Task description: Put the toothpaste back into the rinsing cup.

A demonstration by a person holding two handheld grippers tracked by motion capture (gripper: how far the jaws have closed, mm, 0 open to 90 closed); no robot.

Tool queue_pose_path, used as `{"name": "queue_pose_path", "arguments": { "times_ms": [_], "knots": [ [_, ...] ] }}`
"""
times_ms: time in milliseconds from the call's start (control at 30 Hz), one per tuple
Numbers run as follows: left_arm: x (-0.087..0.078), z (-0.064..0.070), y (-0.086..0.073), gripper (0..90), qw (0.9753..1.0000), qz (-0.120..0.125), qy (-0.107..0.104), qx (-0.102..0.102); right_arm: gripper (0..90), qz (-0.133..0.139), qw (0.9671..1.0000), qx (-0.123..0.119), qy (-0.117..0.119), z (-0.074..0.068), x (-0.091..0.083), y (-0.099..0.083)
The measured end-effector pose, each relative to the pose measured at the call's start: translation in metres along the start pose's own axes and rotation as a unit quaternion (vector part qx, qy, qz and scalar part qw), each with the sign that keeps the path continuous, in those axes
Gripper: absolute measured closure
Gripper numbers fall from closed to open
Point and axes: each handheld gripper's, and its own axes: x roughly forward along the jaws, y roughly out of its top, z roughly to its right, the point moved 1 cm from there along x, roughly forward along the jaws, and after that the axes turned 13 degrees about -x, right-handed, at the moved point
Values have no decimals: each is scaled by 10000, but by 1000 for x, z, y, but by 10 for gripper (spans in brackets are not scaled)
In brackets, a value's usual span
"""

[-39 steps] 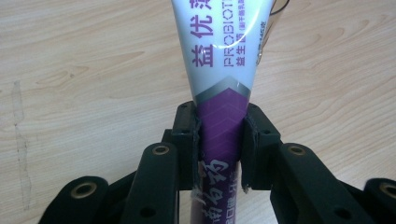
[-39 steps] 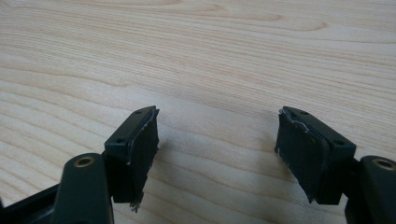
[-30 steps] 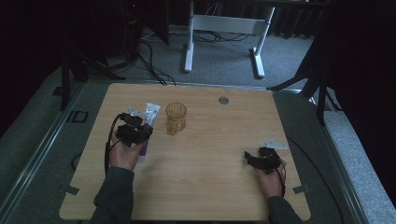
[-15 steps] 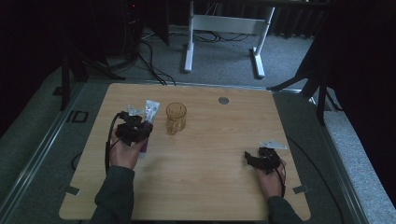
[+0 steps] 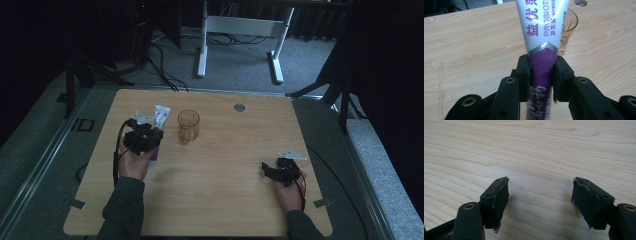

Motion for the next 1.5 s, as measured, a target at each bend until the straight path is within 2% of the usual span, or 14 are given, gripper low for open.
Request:
{"name": "queue_pose_path", "arguments": {
  "times_ms": [800,1100,1367,1500],
  "knots": [
    [1,5,4,704,9993,356,-94,24,294,0,10000,-3,-1,0,0,0],
    [2,9,5,704,9988,466,-134,-18,294,-3,10000,-4,-4,0,0,0],
    [-2,10,7,705,9973,709,-184,-97,294,-6,10000,-6,-7,0,0,0],
    [-2,11,8,705,9970,739,-185,-117,294,-6,10000,-5,-9,0,0,0]
  ]
}}
